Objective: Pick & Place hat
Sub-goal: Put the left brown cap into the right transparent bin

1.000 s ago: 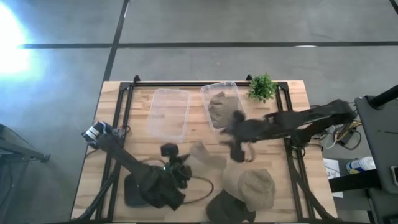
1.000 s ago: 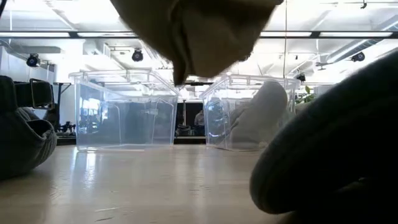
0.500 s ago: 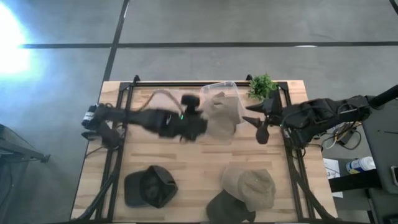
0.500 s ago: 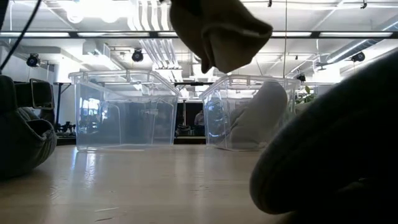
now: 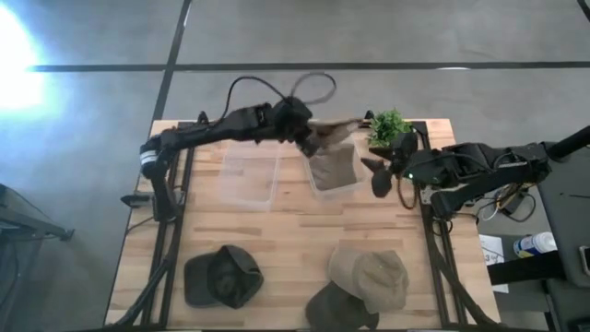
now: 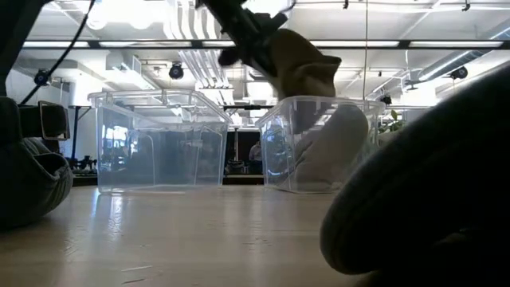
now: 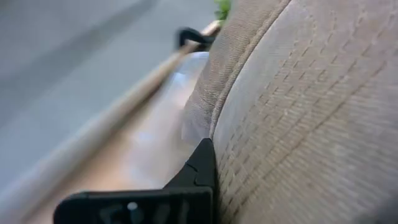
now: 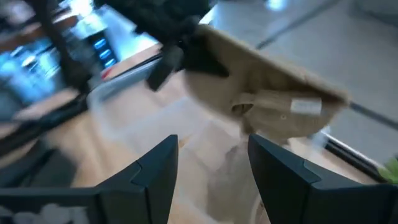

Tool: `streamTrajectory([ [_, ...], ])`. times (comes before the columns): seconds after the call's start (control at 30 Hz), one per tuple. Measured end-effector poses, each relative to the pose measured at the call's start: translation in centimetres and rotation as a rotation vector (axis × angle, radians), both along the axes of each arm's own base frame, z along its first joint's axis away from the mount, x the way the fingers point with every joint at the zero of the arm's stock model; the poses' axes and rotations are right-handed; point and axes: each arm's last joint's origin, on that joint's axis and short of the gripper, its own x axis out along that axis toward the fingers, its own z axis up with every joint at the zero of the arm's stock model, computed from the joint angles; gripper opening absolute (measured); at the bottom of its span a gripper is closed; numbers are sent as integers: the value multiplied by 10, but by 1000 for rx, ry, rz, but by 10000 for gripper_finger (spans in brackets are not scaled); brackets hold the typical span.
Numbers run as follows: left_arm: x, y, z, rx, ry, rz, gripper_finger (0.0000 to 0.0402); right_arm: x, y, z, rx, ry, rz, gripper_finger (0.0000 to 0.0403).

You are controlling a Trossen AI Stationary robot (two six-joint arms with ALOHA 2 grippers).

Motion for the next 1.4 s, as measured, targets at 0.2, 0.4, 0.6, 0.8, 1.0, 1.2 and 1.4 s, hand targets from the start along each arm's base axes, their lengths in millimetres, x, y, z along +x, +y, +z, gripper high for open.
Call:
streamTrajectory([
  [0.2, 5, 4, -11, -267, -91, 134, 7, 14, -15, -8, 106, -56, -185, 189],
  [0.4, -8, -10, -19, -440, -22, 251, 7, 37, -30, -25, 229, -31, -276, 189],
  [0.6, -27, -27, 10, -530, -167, 362, 7, 57, -49, -43, 327, 73, -234, 189],
  [0.8, -31, -29, 14, -559, -219, 452, 7, 71, -62, -43, 336, 71, -86, 189],
  [1.0, -6, -28, -2, -556, -262, 467, 11, 63, -63, -27, 291, -10, 5, 189],
  [1.2, 2, -35, -13, -503, -207, 435, 12, 41, -62, -10, -46, 102, 174, 189],
  [1.4, 11, -47, -22, -428, -182, 433, 12, 34, -69, -12, -440, 404, 371, 189],
])
